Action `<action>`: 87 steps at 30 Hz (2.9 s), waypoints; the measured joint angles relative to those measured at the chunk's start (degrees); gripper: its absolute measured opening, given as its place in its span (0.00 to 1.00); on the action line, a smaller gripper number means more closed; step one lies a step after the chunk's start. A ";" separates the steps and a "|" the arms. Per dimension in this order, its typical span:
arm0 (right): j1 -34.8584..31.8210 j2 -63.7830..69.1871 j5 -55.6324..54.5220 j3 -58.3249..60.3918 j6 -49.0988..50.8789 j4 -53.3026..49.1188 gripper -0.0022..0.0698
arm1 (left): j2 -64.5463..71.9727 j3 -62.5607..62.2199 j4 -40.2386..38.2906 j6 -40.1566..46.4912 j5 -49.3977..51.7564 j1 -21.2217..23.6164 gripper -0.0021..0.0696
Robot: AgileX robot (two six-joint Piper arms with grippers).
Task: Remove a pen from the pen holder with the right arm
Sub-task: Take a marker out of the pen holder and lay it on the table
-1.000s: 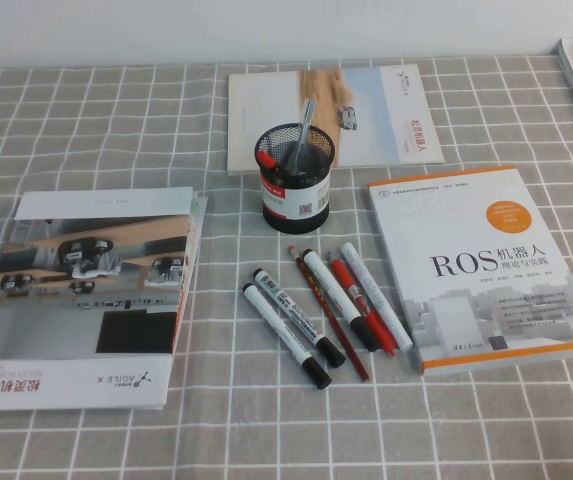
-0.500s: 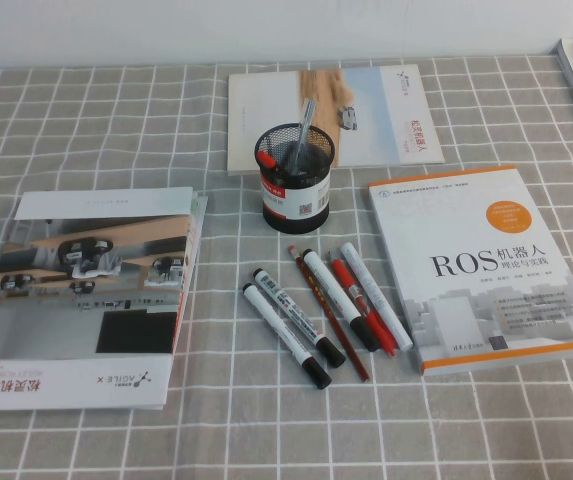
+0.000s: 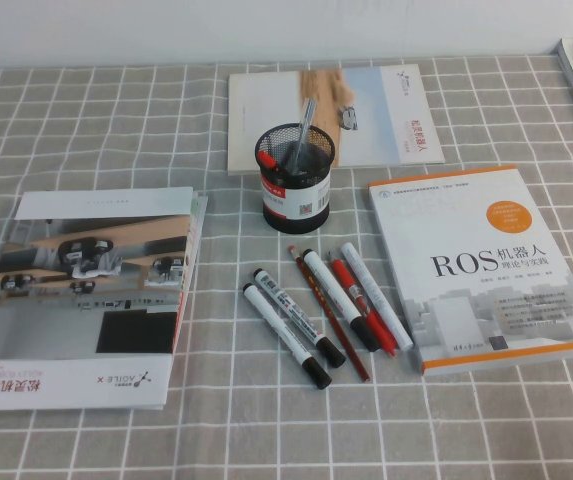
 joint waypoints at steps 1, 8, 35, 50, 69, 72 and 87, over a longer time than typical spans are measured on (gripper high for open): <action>0.00 0.56 1.15 -0.28 0.00 0.36 0.01 | 0.00 0.00 0.00 0.00 0.00 0.00 0.02; 0.00 13.95 13.25 -11.39 -2.27 -0.40 0.01 | 0.00 0.00 0.00 0.00 0.00 0.00 0.02; 21.74 73.85 18.81 -56.18 -17.86 -13.11 0.01 | 0.00 0.00 0.00 0.00 0.00 0.00 0.02; 36.73 97.30 0.72 -72.54 -18.08 -34.69 0.05 | 0.00 0.00 0.00 0.00 0.00 0.00 0.02; 35.67 113.87 -41.38 -72.79 -18.08 -46.82 0.57 | 0.00 0.00 0.00 0.00 0.00 0.00 0.02; 35.07 115.59 -42.43 -74.30 -18.08 -46.70 0.57 | 0.00 0.00 0.00 0.00 0.00 0.00 0.02; 34.09 121.44 -41.27 -80.65 -18.08 -47.01 0.49 | 0.00 0.00 0.00 0.00 0.00 0.00 0.02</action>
